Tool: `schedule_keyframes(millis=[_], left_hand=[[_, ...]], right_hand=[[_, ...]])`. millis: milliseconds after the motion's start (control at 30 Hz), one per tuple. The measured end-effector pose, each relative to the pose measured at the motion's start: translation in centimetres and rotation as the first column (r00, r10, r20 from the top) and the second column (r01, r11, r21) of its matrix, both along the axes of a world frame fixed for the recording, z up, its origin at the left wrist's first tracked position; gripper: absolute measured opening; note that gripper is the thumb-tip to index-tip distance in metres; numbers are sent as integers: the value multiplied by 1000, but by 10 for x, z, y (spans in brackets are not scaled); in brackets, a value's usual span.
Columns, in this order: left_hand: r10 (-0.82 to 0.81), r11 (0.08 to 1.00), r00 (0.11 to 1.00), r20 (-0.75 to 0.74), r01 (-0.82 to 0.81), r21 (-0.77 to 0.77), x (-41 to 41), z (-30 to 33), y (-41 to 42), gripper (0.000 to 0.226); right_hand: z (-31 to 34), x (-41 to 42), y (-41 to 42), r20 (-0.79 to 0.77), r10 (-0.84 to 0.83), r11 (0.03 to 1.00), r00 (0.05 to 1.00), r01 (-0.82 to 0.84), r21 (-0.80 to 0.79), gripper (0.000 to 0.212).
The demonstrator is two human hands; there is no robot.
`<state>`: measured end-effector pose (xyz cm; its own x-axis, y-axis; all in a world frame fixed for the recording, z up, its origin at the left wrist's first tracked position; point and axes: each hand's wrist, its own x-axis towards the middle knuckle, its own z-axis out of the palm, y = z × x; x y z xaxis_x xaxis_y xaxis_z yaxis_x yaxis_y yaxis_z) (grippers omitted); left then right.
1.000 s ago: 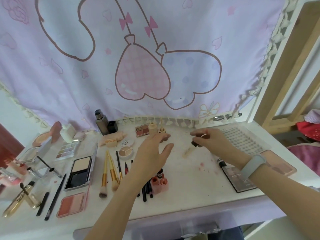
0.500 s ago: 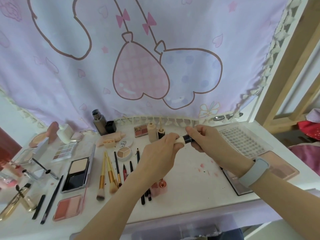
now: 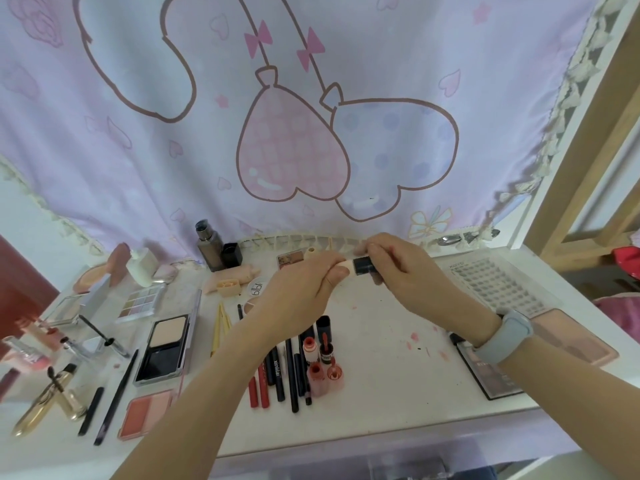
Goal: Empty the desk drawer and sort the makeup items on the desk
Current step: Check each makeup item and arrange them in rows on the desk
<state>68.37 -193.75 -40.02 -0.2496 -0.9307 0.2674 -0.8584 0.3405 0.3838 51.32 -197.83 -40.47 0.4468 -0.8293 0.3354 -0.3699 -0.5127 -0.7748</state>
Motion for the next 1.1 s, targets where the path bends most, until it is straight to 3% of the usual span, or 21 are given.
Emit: schedule_keyframes(millis=[100,233,333,433,533,633,767,867,933,1033,1100], left_hand=[[24,1000,999,21,-24,-16,4,0,0,31],[12,1000,999,46,-11,-25,5,-2,-1,30],[12,999,999,46,-10,-30,5,-1,-2,31],[20,999,999,34,-19,-48,10,1,-5,32],[-12,1000,998,58,13,-23,11,-1,-9,35],[-23,1000,997,78,24,-8,13,-4,-15,36],[-58,998,996,74,55,45,25,-6,-22,32],[-42,997,997,-57,46,66,33,-4,-26,24],[49,994,955,-293,-17,112,35,-6,-30,17],[194,965,720,-667,-19,260,31,-14,-33,14],[228,949,605,-763,36,312,26,-19,-34,11]], right_hand=[[-3,-3,-1,99,130,991,987,-133,25,41],[-1,3,-6,54,10,997,999,-14,82,19],[-2,4,-6,70,-2,999,998,0,38,21],[-2,1,-5,99,107,992,989,-113,48,50],[4,1,-7,-134,36,998,990,-43,-49,27],[5,0,-9,-359,37,979,933,-105,-173,29],[5,-15,-17,-468,10,969,884,-124,-212,32],[3,-31,-27,-420,-51,978,906,-40,-205,29],[-3,-39,-34,-364,-91,990,927,44,-135,23],[-18,-43,-36,-121,-82,988,989,96,120,9],[-29,-42,-35,31,-113,958,993,101,270,10]])
